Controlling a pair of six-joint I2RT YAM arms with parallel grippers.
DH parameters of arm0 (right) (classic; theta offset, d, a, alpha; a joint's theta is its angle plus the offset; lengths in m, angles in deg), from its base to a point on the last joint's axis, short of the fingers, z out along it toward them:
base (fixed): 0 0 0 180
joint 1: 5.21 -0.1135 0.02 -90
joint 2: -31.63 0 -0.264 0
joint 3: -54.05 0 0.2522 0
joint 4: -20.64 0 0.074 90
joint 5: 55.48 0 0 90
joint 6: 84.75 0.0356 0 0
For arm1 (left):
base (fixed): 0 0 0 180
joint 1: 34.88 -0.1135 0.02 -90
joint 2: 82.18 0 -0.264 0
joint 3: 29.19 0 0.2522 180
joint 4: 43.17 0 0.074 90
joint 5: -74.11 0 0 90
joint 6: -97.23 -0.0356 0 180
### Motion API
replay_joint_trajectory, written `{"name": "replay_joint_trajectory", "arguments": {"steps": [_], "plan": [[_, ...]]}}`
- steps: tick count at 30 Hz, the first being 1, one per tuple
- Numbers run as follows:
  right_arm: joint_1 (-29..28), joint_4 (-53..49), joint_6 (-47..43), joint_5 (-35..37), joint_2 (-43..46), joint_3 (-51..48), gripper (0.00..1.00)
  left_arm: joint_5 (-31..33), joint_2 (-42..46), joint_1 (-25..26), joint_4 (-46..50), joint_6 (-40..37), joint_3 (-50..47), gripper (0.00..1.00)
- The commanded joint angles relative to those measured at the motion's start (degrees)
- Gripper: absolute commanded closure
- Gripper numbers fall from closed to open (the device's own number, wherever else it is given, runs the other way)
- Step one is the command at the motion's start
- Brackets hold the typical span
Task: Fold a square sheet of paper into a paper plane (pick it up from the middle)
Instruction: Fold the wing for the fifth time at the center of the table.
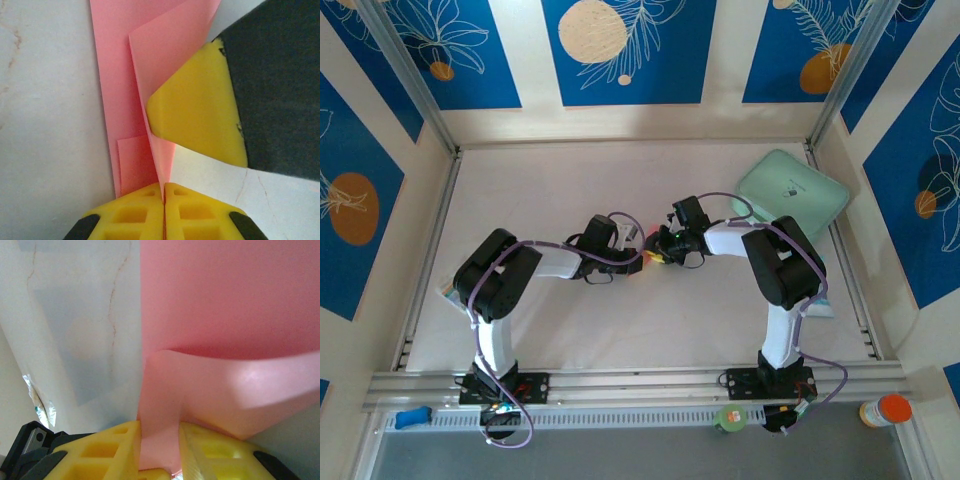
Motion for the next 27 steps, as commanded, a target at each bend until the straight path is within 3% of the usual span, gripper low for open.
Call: {"name": "replay_joint_trajectory", "arguments": {"steps": [1, 12, 27], "plan": [[0.4, -3.9, -1.2, 1.6, -2.0, 0.5, 0.72, 2.2, -3.7, 0.1, 12.5, 0.3, -2.7, 0.89], [0.4, -8.9, -3.2, 3.9, -3.8, 2.1, 0.73, 2.0, 2.5, 0.1, 15.4, 0.9, -2.6, 0.79], [0.2, -9.8, -4.1, 3.2, -4.3, 3.1, 0.73, 1.4, 10.6, -1.2, 18.5, 2.3, -3.5, 0.74]]}}
